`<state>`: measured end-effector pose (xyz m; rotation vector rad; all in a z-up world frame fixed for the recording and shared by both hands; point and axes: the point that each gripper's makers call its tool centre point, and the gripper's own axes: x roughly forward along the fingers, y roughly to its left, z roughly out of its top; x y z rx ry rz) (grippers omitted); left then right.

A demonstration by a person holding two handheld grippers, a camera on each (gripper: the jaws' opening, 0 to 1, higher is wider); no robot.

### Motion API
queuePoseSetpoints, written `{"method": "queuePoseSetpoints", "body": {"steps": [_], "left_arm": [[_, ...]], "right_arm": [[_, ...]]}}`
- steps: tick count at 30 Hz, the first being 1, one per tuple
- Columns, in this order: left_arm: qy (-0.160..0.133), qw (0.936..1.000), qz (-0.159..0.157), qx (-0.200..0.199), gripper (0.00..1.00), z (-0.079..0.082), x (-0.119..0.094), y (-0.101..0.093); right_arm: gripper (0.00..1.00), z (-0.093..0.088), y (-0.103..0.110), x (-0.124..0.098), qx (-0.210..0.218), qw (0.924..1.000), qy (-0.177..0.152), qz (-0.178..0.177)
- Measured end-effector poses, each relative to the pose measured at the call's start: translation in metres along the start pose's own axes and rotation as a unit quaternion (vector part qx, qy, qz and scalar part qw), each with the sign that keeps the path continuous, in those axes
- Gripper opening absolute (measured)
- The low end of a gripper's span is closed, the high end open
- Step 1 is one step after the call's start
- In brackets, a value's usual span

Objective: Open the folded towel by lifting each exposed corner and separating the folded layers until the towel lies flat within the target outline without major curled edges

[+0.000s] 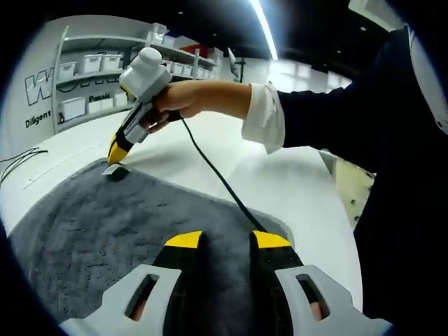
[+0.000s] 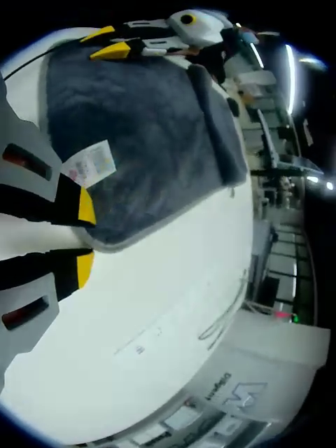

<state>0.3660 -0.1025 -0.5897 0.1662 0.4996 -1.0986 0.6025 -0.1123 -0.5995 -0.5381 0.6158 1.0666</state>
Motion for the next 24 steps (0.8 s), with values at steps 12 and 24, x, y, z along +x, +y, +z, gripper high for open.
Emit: {"method": "queuePoseSetpoints", "body": {"steps": [12,24], "left_arm": [[-0.001,1.0,-0.006,0.007,0.27,0.0025,-0.0053,-0.0014],[-0.002,0.9991,-0.025,0.033,0.25,0.0032,-0.0005,-0.0051]], "right_arm": [[0.04,-0.0061,0.0055,-0.007,-0.011,0.9999,0.003,-0.001],[0.0,-0.0044,0.0057,-0.008,-0.015,0.9998,0.005,-0.01]]}}
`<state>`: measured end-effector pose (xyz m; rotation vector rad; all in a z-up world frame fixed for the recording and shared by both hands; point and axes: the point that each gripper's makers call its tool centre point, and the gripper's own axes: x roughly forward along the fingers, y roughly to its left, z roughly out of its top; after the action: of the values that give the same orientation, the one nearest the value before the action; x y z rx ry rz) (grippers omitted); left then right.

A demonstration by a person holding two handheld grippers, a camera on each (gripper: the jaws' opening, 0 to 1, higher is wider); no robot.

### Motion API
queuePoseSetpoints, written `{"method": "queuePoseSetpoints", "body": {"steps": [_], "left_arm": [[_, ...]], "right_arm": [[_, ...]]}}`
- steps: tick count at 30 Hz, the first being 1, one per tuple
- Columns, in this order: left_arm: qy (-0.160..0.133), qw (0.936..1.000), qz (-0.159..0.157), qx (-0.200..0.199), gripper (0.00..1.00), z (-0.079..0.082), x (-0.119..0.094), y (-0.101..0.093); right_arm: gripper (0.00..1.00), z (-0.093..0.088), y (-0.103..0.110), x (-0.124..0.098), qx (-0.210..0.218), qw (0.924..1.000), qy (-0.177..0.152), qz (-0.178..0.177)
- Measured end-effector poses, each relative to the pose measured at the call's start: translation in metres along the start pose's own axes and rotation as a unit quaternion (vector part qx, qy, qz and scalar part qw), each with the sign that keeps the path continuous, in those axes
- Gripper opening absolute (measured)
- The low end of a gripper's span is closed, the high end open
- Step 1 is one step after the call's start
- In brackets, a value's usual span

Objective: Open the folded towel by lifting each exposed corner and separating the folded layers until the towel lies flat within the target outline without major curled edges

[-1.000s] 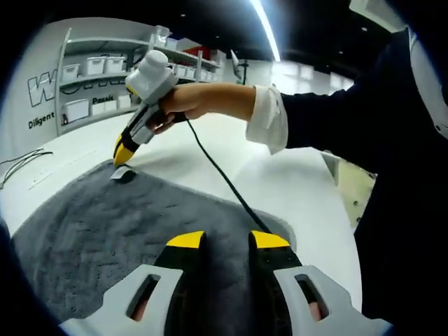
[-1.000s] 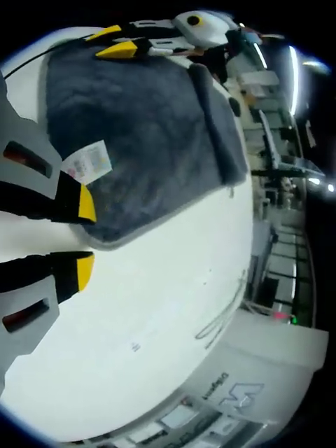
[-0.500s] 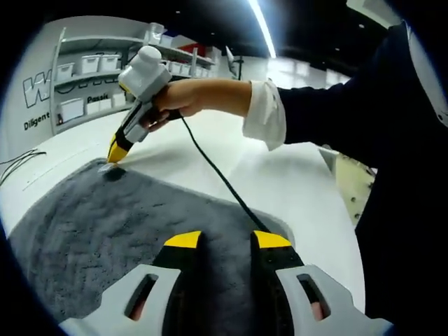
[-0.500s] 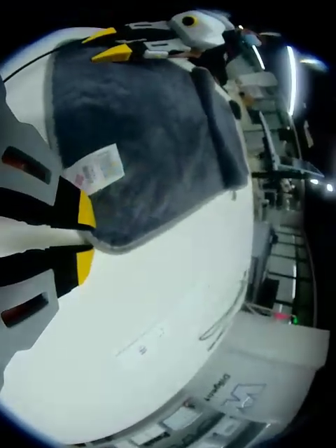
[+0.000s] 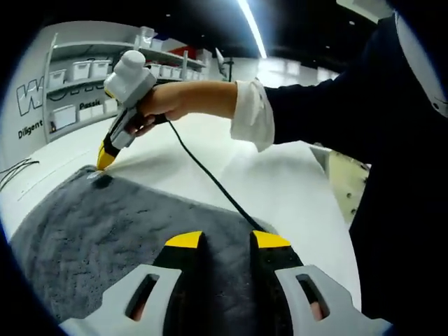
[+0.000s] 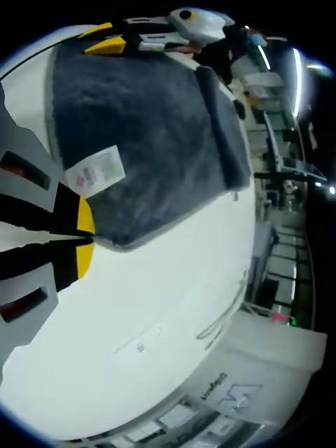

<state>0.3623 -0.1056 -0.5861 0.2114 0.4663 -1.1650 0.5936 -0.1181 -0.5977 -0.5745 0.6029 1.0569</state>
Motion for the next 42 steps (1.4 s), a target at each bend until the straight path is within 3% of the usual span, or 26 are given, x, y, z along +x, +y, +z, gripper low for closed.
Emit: {"method": "queuePoseSetpoints", "body": {"steps": [16,21,27,37,42], "left_arm": [[0.005,0.9997,-0.013,0.018,0.25,-0.001,-0.001,0.001],[0.004,0.9997,-0.013,0.018,0.25,0.0,-0.001,0.0],[0.003,0.9997,-0.014,0.02,0.25,0.0,-0.001,-0.001],[0.003,0.9996,-0.009,0.027,0.24,0.001,0.0,-0.001],[0.007,0.9996,0.001,0.026,0.17,0.0,-0.002,0.005]], "right_arm": [[0.0,0.008,0.003,-0.005,0.025,0.9995,-0.017,0.004],[0.0,0.003,0.0,0.002,0.036,0.9992,-0.017,0.002],[0.08,0.005,-0.001,0.007,0.055,0.998,-0.028,0.006],[0.0,0.006,0.001,0.008,0.049,0.9982,-0.033,0.007],[0.0,0.007,0.001,0.003,0.039,0.9988,-0.029,-0.001]]}}
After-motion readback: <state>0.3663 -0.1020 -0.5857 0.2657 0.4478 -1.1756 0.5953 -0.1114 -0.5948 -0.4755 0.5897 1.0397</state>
